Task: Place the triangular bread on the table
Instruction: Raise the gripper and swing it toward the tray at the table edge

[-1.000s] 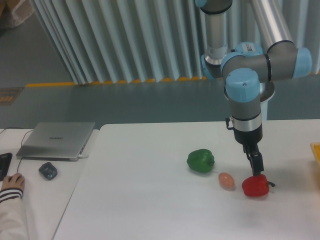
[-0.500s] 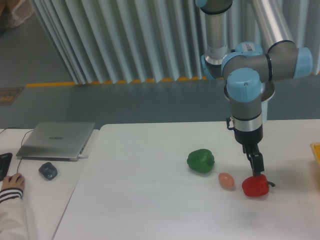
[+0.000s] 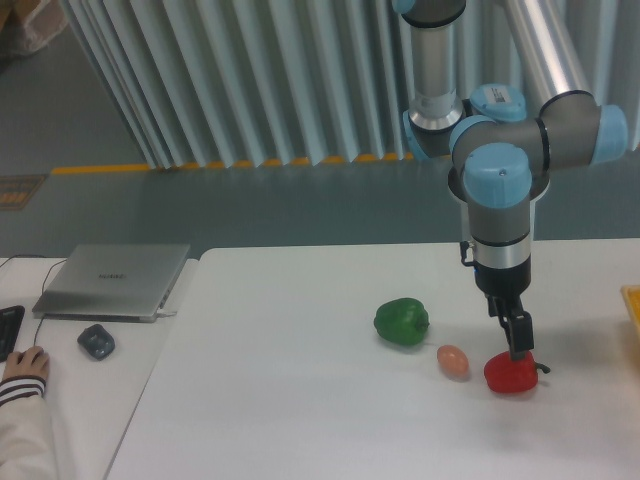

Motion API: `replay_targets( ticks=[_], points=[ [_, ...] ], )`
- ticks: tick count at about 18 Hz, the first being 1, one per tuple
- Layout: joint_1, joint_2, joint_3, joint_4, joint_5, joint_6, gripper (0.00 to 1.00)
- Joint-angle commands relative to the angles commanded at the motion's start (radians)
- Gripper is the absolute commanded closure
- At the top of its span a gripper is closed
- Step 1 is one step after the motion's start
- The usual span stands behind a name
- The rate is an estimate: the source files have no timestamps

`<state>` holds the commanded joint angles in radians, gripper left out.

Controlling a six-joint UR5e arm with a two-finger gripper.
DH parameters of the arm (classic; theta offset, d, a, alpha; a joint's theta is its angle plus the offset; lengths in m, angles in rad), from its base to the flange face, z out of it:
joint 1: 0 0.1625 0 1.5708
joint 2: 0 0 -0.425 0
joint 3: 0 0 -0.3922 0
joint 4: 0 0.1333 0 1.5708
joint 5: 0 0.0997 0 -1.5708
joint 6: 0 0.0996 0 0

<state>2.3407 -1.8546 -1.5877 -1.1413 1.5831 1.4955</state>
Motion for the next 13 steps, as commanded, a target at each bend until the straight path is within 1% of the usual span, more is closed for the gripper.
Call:
replay_targets(
  ticks=[5, 7, 10, 13],
  points=[
    [0.045, 0.0, 0.008, -0.005, 0.003, 0.159, 0.0],
    [0.083, 0.0, 0.008, -0.005, 0.003, 0.271, 0.0],
    [0.136, 0.0, 0.002, -0.005, 0.003, 0.363, 0.0],
    [0.193, -0.003, 0.003, -0.005, 0.005, 0.488, 0.0]
  ],
)
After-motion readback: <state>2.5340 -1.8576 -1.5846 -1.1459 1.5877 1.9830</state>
